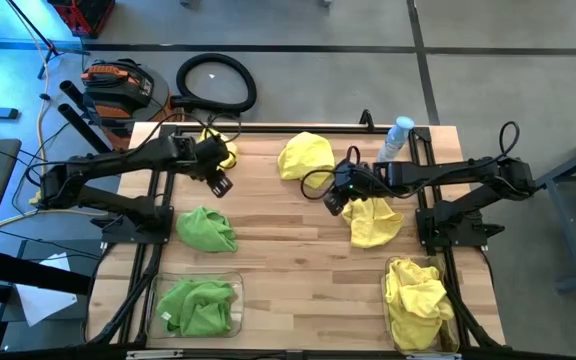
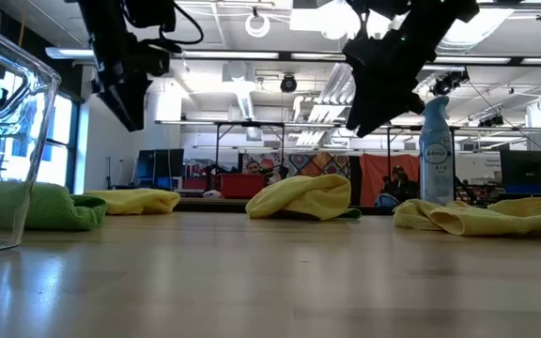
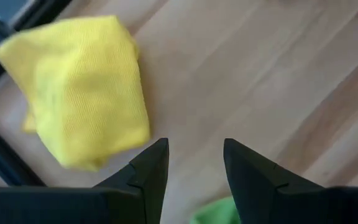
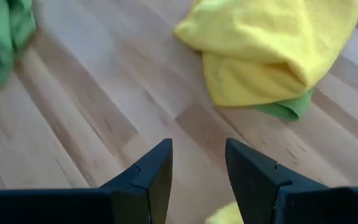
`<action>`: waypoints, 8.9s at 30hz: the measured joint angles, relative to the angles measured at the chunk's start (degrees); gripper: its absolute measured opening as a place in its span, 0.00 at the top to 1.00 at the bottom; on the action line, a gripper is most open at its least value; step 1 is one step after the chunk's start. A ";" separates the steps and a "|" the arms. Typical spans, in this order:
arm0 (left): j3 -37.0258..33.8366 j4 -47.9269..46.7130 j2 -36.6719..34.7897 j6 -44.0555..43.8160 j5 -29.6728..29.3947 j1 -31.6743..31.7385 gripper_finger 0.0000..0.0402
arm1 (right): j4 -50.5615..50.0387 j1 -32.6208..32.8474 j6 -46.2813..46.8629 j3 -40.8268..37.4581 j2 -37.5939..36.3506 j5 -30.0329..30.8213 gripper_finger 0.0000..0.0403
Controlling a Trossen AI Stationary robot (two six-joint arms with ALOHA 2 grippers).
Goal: Sort microfiber towel by color & place in baskets
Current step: Put the bottom green microfiber towel into the left transparent bin, then put the middle right yellow microfiber towel into the right transparent bin
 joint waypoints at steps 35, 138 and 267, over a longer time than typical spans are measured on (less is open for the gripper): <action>-23.14 14.76 9.44 -71.60 4.94 -36.05 0.65 | -4.32 3.45 -17.24 0.00 0.00 -11.24 0.64; 21.72 4.61 42.75 -52.59 -3.67 -70.73 0.95 | -5.78 14.08 -5.51 0.00 0.00 -8.53 0.64; -12.17 14.26 -36.25 12.83 -3.82 -24.63 0.70 | -59.01 26.54 42.48 39.55 5.50 -2.65 0.99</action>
